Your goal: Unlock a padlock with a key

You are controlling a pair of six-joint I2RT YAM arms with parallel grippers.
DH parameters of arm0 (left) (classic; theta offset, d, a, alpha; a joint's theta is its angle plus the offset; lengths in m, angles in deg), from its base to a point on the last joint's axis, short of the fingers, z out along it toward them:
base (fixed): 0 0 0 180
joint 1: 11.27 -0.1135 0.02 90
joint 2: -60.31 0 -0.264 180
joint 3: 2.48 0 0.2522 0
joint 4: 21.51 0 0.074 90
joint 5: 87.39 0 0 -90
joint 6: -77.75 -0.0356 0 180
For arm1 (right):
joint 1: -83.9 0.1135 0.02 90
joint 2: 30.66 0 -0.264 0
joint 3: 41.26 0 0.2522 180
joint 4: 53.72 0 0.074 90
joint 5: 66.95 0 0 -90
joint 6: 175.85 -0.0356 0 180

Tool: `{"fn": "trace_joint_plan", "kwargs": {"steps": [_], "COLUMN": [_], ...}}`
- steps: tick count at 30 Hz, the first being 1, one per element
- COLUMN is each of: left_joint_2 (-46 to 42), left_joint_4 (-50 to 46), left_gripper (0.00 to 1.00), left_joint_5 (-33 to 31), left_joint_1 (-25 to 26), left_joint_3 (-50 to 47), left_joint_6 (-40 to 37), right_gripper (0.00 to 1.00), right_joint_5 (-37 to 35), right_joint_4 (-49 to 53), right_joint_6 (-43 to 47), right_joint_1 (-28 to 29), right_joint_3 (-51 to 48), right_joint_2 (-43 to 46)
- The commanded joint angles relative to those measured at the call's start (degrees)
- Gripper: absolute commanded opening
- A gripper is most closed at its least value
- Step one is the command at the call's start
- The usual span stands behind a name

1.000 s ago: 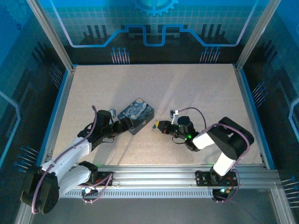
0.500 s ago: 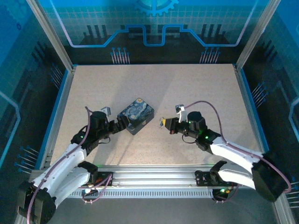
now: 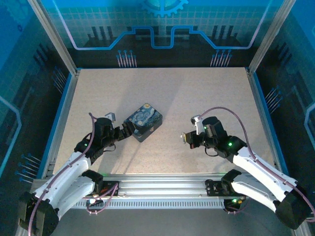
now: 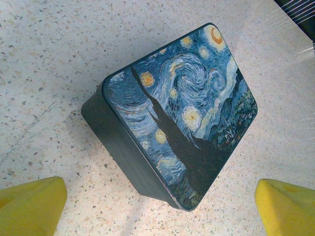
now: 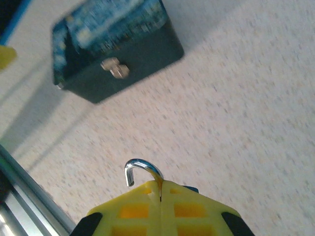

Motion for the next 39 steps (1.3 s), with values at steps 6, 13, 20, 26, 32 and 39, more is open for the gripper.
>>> {"fn": "trace_joint_plan", "kwargs": {"steps": [6,13,20,26,32,39], "left_joint_2": [-0.8,-0.6,-0.3,0.0,0.3,0.8], "left_joint_4": [-1.1,-1.1,-0.9,-0.8,-0.6,-0.3], "left_gripper": [0.99,0.99,0.99,0.99,0.99,0.99], "left_joint_5": [-1.2,-1.2,-1.3,-1.2,-1.1,-1.0], "left_joint_1": [-0.5,-0.5,-0.5,-0.6,-0.7,-0.8], "left_joint_3": [-0.8,-0.9,-0.8,-0.7,-0.7,-0.7], "left_joint_6": [-1.3,-1.4,-1.7,-1.8,-1.9,-2.0], "right_gripper": [0.04,0.04,0.04,0.04,0.04,0.05], "right_joint_5": [-0.5,-0.3,1.2,3.0,4.4,4.9], "right_joint_4": [8.4,5.3,1.6,-0.6,-2.2,-2.7], "right_joint_6": [3.7,4.0,4.0,4.0,3.8,3.6], "right_joint_1": [-1.8,-2.4,-2.8,-2.9,-2.9,-2.9], "right_joint_3": [0.2,-0.5,-0.2,0.9,1.7,2.6], "right_joint_2": [-4.5,-10.5,-16.6,-21.4,-25.2,-28.4]}}
